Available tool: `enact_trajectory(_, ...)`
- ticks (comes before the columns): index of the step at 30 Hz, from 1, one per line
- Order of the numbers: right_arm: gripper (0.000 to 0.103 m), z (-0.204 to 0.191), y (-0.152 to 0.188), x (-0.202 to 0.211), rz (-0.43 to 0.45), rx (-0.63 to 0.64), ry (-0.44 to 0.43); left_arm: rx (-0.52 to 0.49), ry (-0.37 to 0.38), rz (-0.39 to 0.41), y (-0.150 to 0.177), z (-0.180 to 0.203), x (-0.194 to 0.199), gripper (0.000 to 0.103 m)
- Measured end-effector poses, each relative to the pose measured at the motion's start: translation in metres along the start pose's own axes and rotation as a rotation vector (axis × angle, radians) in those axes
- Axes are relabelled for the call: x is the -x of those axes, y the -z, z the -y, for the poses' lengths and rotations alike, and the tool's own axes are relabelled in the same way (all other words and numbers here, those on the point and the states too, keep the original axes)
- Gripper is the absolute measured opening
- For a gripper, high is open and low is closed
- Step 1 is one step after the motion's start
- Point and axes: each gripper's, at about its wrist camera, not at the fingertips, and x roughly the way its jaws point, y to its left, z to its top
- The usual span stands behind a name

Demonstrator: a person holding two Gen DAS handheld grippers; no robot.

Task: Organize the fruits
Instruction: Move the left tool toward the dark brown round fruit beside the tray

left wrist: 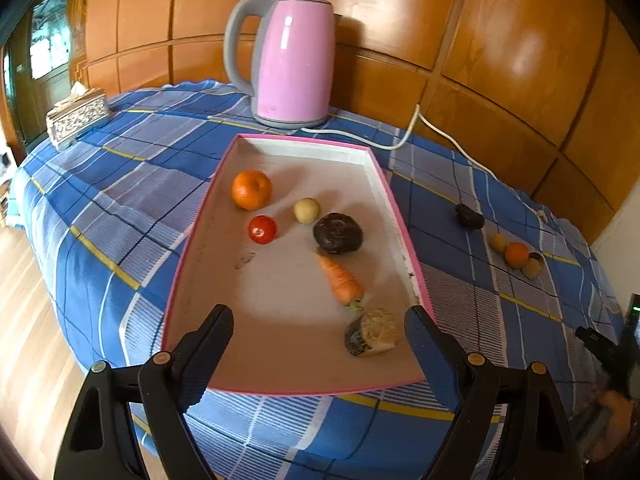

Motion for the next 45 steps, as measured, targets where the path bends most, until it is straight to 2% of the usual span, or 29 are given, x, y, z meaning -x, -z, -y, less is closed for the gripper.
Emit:
enact_trajectory(4,0.038,0.004,-0.001,-0.004,0.004,-0.003,0.018,-0.026,0.02,0.001,-0.006,0.01,-0.001,0.088)
enact_trajectory(6,0.042,0.005,-0.002,-0.005,0.007,-0.005,0.022,-0.041,0.031,0.002,-0.008,0.016,-0.001,0.088)
enact_trajectory(19,0.044,0.016,-0.008,-0.012,0.024,-0.033,0.07,-0.121,0.116,-0.023,-0.035,0.058,-0.013,0.088)
enact_trajectory(24,0.054,0.019,-0.01,-0.016,0.036,-0.049,0.085,-0.158,0.146,-0.034,-0.046,0.081,-0.024,0.087)
enact_trajectory(32,0.058,0.021,-0.009,-0.018,0.041,-0.059,0.09,-0.208,0.17,-0.075,-0.063,0.12,-0.062,0.087)
enact_trajectory(36,0.059,0.021,-0.009,-0.018,0.042,-0.062,0.086,-0.226,0.167,-0.096,-0.071,0.135,-0.083,0.081)
enact_trajectory(45,0.06,0.021,-0.008,-0.018,0.041,-0.063,0.086,-0.287,0.157,-0.126,-0.088,0.171,-0.129,0.078)
